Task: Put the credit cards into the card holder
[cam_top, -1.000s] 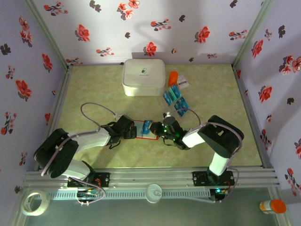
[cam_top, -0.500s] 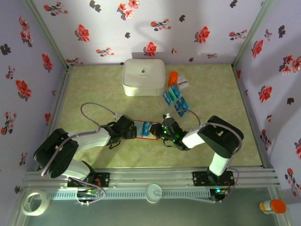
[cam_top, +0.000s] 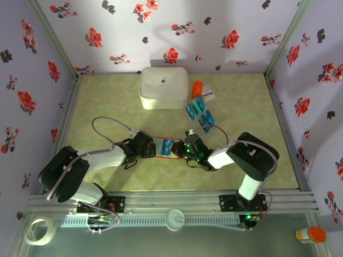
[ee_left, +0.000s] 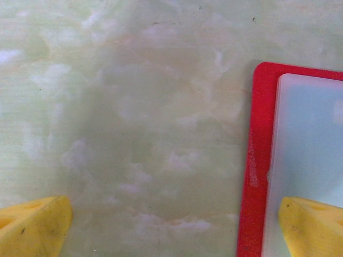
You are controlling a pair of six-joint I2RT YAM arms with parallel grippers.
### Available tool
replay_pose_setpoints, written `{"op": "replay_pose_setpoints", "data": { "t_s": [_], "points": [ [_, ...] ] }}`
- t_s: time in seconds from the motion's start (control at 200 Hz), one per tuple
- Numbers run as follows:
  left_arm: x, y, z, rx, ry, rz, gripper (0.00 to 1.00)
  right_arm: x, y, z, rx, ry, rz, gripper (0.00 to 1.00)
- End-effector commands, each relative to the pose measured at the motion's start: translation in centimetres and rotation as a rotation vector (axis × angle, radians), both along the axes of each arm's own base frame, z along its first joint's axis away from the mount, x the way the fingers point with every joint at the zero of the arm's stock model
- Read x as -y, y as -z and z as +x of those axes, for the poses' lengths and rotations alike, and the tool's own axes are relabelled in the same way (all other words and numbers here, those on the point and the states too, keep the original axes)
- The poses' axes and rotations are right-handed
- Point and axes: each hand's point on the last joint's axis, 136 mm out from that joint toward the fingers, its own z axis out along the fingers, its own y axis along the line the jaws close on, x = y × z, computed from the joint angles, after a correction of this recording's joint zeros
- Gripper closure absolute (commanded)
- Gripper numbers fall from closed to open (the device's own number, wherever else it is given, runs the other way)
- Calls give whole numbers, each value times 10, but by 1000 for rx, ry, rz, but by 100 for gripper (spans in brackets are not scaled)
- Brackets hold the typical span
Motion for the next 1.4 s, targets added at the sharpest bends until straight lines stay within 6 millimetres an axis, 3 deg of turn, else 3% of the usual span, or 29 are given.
{"op": "replay_pose_setpoints", "data": {
  "t_s": [0.0, 0.83, 0.855, 0.96, 1.09, 1.215, 1.395],
  "points": [
    [-15, 9, -7, -26, -17, 50, 0, 7, 22, -16, -86, -18, -75, 100],
    [-16, 9, -8, -24, -18, 46, 0, -17, 32, -14, -151, -110, -113, 100],
    [-16, 9, -8, -24, -17, 47, 0, -19, 32, -15, -152, -125, -116, 96],
    [-16, 10, -9, -26, -20, 48, 0, -21, 23, -17, -135, -187, -175, 75],
    [-16, 10, -9, -26, -21, 47, 0, -9, -1, -12, -74, -217, -283, 65],
    [-16, 10, -9, -28, -22, 45, 0, -3, -16, -5, -47, -228, -323, 65],
    [-16, 10, -9, -28, -22, 45, 0, -11, -24, 3, -28, -252, -344, 79]
  ]
}}
